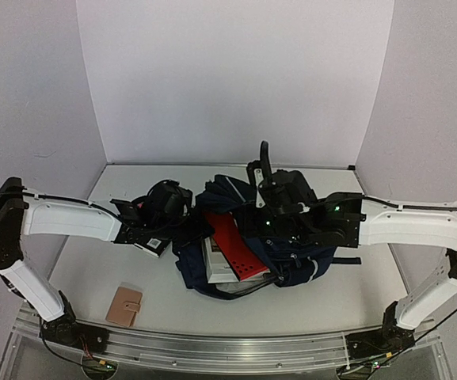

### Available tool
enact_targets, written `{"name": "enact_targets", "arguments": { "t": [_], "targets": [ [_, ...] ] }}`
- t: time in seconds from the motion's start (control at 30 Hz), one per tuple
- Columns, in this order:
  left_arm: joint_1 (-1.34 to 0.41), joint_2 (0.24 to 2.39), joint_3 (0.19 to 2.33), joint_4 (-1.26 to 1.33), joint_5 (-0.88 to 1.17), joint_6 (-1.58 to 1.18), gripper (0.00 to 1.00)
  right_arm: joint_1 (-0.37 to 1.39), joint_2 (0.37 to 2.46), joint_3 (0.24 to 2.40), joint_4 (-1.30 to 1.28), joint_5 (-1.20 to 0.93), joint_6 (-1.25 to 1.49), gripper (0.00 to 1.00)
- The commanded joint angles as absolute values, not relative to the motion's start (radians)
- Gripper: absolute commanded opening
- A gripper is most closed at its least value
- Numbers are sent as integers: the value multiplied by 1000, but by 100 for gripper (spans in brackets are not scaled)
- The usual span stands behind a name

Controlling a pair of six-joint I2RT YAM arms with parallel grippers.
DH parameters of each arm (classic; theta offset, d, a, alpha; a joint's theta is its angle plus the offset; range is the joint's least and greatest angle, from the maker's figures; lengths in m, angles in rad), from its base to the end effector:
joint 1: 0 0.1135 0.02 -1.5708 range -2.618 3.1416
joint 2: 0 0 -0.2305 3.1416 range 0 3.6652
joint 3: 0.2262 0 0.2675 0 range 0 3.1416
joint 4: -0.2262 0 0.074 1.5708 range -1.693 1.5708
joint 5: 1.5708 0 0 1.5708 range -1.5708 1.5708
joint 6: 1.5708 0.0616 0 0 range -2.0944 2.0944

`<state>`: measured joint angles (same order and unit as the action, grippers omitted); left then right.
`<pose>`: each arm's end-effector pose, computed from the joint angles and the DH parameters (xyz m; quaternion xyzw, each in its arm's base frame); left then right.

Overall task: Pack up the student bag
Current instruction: Place the files in the student bag.

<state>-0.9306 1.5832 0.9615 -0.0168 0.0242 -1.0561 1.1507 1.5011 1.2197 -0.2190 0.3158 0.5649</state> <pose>0.2249 -0.3045 0.1601 -0.0506 0.8918 -0.3825 0.2363 0.1754 0.3459 0.2651 -0.1685 0.8364 0.2925 0.4318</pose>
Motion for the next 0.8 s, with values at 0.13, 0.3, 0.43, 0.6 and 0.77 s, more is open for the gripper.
{"name": "enact_targets", "arguments": {
  "t": [0.13, 0.3, 0.43, 0.6, 0.77],
  "targets": [
    [-931, 1552, 940, 122, 10, -1059, 23, 1174, 1443, 1122, -84, 423, 607, 0],
    [-932, 1374, 828, 43, 55, -1060, 50, 1149, 1412, 1035, -122, 513, 597, 0],
    [-931, 1207, 776, -154, 37, -1088, 61, 1116, 1413, 993, -132, 505, 558, 0],
    [-910, 1070, 753, -350, -68, -1106, 76, 1064, 1420, 951, -163, 507, 554, 0],
    [-819, 1030, 695, -237, 27, -1104, 83, 993, 1380, 915, -226, 502, 637, 13]
  ]
}}
